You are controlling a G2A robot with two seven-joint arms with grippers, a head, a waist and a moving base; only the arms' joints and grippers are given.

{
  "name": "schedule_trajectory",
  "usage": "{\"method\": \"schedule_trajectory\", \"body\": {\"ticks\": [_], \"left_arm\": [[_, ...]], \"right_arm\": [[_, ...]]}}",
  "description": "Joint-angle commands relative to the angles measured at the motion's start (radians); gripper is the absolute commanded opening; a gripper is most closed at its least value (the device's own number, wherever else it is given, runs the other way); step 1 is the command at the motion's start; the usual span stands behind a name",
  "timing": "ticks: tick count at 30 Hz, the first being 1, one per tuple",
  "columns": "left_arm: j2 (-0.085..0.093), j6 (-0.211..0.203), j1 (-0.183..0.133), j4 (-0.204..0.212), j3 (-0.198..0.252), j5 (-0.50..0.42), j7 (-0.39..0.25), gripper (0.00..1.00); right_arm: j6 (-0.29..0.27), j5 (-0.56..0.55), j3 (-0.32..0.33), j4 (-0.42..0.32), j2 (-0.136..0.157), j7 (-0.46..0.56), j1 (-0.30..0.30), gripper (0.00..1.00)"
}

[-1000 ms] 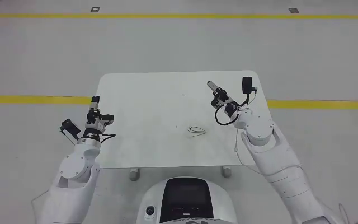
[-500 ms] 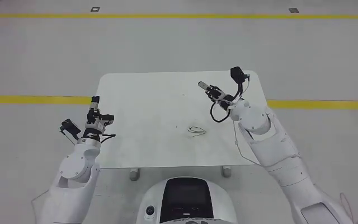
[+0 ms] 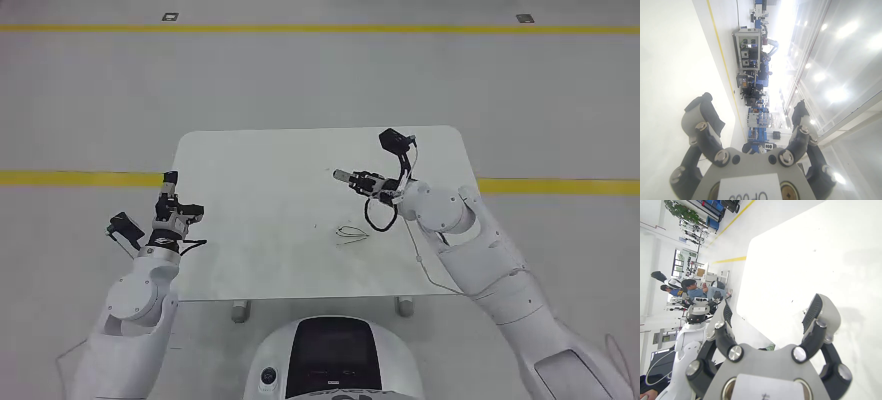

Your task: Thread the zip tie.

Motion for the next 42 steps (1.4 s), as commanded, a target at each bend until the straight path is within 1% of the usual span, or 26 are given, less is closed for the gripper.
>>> {"method": "schedule_trajectory", "body": {"ticks": [1, 2, 4, 8, 11, 21, 23, 25, 28, 30, 32, 34, 42], "left_arm": [[0.0, 0.0, 0.0, 0.0, 0.0, 0.0, 0.0, 1.0], [0.0, 0.0, 0.0, 0.0, 0.0, 0.0, 0.0, 1.0], [0.0, 0.0, 0.0, 0.0, 0.0, 0.0, 0.0, 1.0], [0.0, 0.0, 0.0, 0.0, 0.0, 0.0, 0.0, 1.0], [0.0, 0.0, 0.0, 0.0, 0.0, 0.0, 0.0, 1.0], [0.0, 0.0, 0.0, 0.0, 0.0, 0.0, 0.0, 1.0], [0.0, 0.0, 0.0, 0.0, 0.0, 0.0, 0.0, 1.0], [0.0, 0.0, 0.0, 0.0, 0.0, 0.0, 0.0, 1.0], [0.0, 0.0, 0.0, 0.0, 0.0, 0.0, 0.0, 1.0], [0.0, 0.0, 0.0, 0.0, 0.0, 0.0, 0.0, 1.0], [0.0, 0.0, 0.0, 0.0, 0.0, 0.0, 0.0, 1.0], [0.0, 0.0, 0.0, 0.0, 0.0, 0.0, 0.0, 1.0], [0.0, 0.0, 0.0, 0.0, 0.0, 0.0, 0.0, 1.0]], "right_arm": [[-0.02, -0.034, -0.017, -0.009, 0.001, 0.022, 0.006, 1.0], [-0.046, -0.103, -0.041, -0.009, 0.004, 0.061, 0.02, 1.0], [-0.064, -0.186, -0.08, 0.01, 0.004, 0.147, 0.065, 1.0], [-0.107, -0.232, -0.146, 0.044, -0.01, 0.245, 0.135, 1.0], [-0.147, -0.234, -0.201, 0.081, -0.026, 0.302, 0.183, 1.0], [-0.148, -0.232, -0.204, 0.086, -0.028, 0.303, 0.187, 1.0], [-0.185, -0.291, -0.227, 0.083, -0.027, 0.326, 0.201, 1.0], [-0.203, -0.352, -0.254, 0.108, -0.031, 0.365, 0.23, 1.0], [-0.25, -0.367, -0.288, 0.143, -0.042, 0.412, 0.262, 1.0], [-0.268, -0.371, -0.309, 0.169, -0.05, 0.426, 0.279, 1.0], [-0.314, -0.369, -0.349, 0.197, -0.063, 0.467, 0.296, 1.0], [-0.316, -0.369, -0.358, 0.214, -0.069, 0.46, 0.306, 1.0], [-0.316, -0.369, -0.358, 0.214, -0.069, 0.46, 0.306, 1.0]]}}
